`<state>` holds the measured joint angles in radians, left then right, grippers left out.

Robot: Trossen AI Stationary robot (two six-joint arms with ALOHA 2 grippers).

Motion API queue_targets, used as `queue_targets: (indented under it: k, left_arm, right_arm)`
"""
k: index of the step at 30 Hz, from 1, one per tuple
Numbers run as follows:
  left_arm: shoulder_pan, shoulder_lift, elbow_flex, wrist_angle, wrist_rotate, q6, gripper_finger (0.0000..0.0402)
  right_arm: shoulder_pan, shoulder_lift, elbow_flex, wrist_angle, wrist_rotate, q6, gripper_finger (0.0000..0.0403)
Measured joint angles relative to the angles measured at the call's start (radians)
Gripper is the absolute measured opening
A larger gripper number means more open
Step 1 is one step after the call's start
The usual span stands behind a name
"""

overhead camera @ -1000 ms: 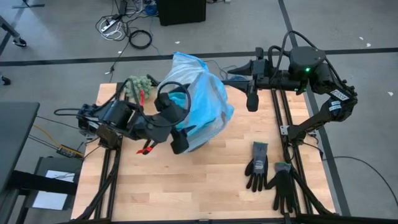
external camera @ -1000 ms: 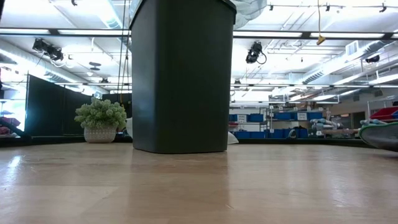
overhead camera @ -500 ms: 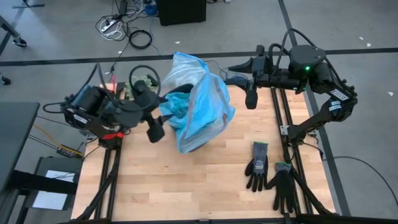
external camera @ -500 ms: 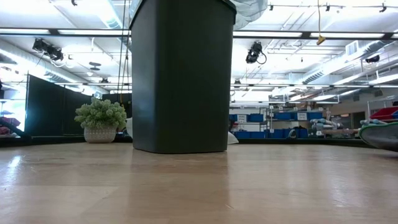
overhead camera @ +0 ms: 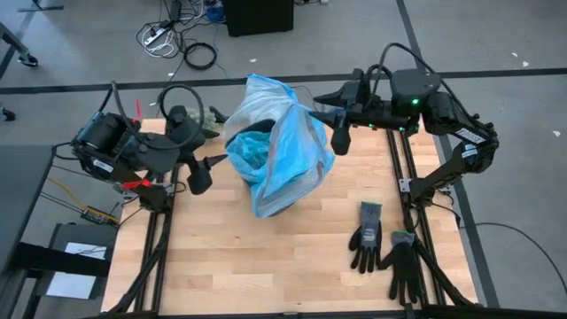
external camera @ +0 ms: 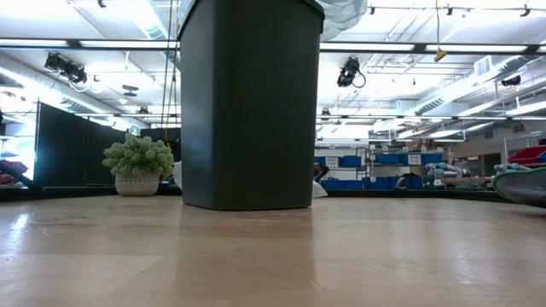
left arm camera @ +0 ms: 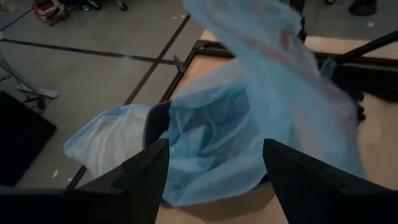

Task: Place trash/remove bag and relplace
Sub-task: Insert the new blue trash bag into the trash bin

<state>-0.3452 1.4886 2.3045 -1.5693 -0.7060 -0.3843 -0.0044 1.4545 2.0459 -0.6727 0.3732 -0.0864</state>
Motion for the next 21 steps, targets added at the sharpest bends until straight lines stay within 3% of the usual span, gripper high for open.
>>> queue_targets:
  k: [7, 21]
  left_arm:
    - [0.074, -0.109, -0.225, 0.035, 0.097, -0.009, 0.027]
    - [0.179, -0.368, -0.834, 0.452, 0.211, 0.018, 0.027]
  right_arm:
    - [0.0, 0.013, 0.0, 0.003, 0.028, 0.085, 0.0155]
    - [0.011, 0.017, 0.0, -0.061, 0.028, 0.157, 0.0155]
